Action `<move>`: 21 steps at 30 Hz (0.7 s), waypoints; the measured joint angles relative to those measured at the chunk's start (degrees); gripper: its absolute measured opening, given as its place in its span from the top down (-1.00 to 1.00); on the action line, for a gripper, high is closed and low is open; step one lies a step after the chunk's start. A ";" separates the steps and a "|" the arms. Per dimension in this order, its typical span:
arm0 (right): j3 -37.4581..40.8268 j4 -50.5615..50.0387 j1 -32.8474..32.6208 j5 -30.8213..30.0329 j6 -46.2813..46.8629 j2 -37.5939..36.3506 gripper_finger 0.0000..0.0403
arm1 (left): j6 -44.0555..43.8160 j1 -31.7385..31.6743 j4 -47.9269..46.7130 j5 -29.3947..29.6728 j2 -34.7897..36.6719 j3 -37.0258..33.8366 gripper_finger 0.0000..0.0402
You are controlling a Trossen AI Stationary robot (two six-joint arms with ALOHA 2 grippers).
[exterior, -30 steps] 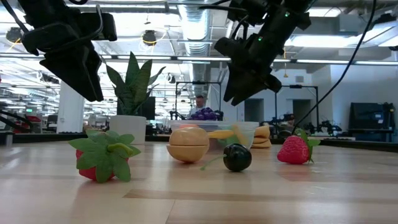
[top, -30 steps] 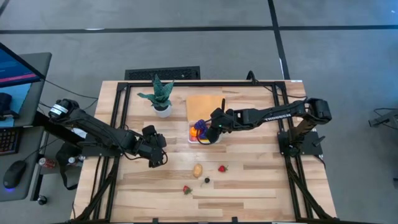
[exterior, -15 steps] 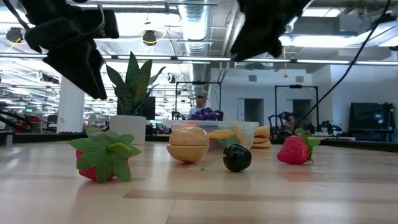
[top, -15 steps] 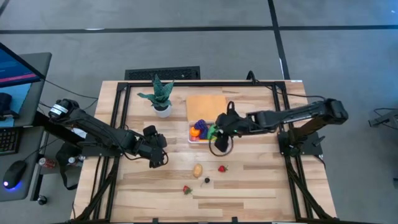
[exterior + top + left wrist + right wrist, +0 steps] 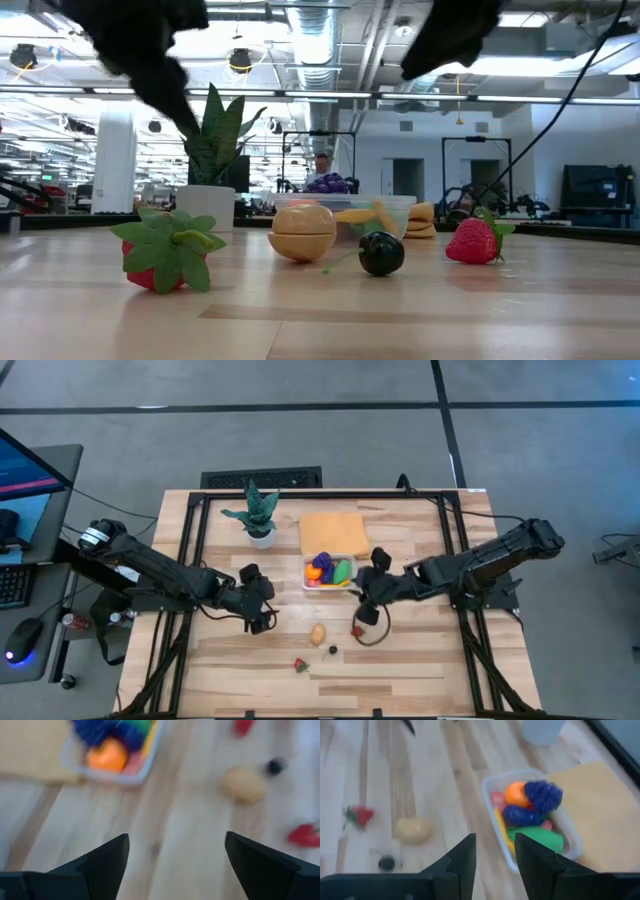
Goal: Pick and placing Produce into tupperware
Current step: Put the left red strawberry into the transparent bin
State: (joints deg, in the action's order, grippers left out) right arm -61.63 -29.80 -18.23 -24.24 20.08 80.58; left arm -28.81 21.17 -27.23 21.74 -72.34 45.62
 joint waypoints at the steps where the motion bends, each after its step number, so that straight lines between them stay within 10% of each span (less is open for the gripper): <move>1: 0.03 -1.05 -0.83 -0.05 0.21 0.00 0.36 | 1.41 0.00 2.15 -1.01 0.00 0.21 -0.59; 10: 0.03 -14.38 -11.09 -8.37 11.55 0.22 0.38 | 3.85 -1.01 12.57 -4.40 0.00 0.80 -0.59; 21: 0.00 -40.16 -30.23 -17.81 39.93 -0.85 0.38 | -2.98 0.01 17.77 -21.73 0.00 0.82 -0.59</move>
State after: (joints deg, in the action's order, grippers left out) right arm -61.63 -69.96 -48.46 -42.05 60.01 79.72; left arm -31.79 21.18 -9.46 0.01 -72.34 46.44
